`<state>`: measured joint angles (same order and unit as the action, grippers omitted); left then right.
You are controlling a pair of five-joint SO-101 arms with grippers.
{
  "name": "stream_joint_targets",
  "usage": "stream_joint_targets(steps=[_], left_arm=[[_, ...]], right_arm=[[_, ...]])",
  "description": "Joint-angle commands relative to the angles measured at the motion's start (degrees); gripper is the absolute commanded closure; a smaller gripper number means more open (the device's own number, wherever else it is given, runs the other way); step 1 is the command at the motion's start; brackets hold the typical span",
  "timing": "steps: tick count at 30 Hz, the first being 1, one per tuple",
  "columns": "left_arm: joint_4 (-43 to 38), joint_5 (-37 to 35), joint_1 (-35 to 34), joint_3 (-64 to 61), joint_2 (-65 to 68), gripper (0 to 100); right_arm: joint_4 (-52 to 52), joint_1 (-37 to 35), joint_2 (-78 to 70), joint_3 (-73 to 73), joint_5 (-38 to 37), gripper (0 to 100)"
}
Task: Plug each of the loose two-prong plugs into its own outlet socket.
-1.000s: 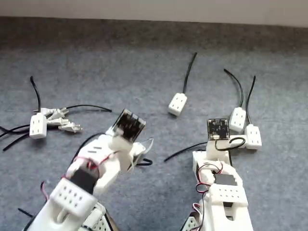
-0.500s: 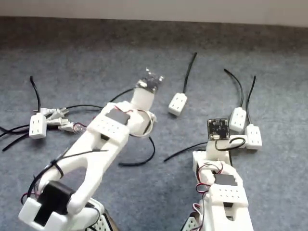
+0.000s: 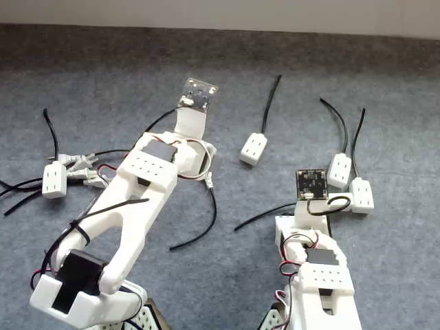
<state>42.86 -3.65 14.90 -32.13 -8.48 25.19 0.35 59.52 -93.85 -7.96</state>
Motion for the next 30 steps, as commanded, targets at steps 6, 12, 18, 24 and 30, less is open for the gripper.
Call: stream_joint_targets(steps=[6,12,18,24,30], left_arm=[[0.53,-9.85,0.40,-1.63,-0.22,74],[0.53,-17.41,0.48,-2.07,2.07,74],[3.87,-24.26,0.66,4.79,12.70,74],[19.52,-32.53,5.85,16.31,19.12,74],[17.67,-34.81,7.60,20.18,25.01,74]], right_arm=[[-1.10,-0.48,0.04,0.13,-0.70,98.2],[-1.10,-0.48,0.04,0.13,-0.70,98.2],[-1.10,-0.48,0.04,0.13,-0.70,98.2],[-1.10,-0.48,0.04,0.22,-0.70,98.2],[-1.10,-0.48,0.04,0.22,-0.70,98.2]])
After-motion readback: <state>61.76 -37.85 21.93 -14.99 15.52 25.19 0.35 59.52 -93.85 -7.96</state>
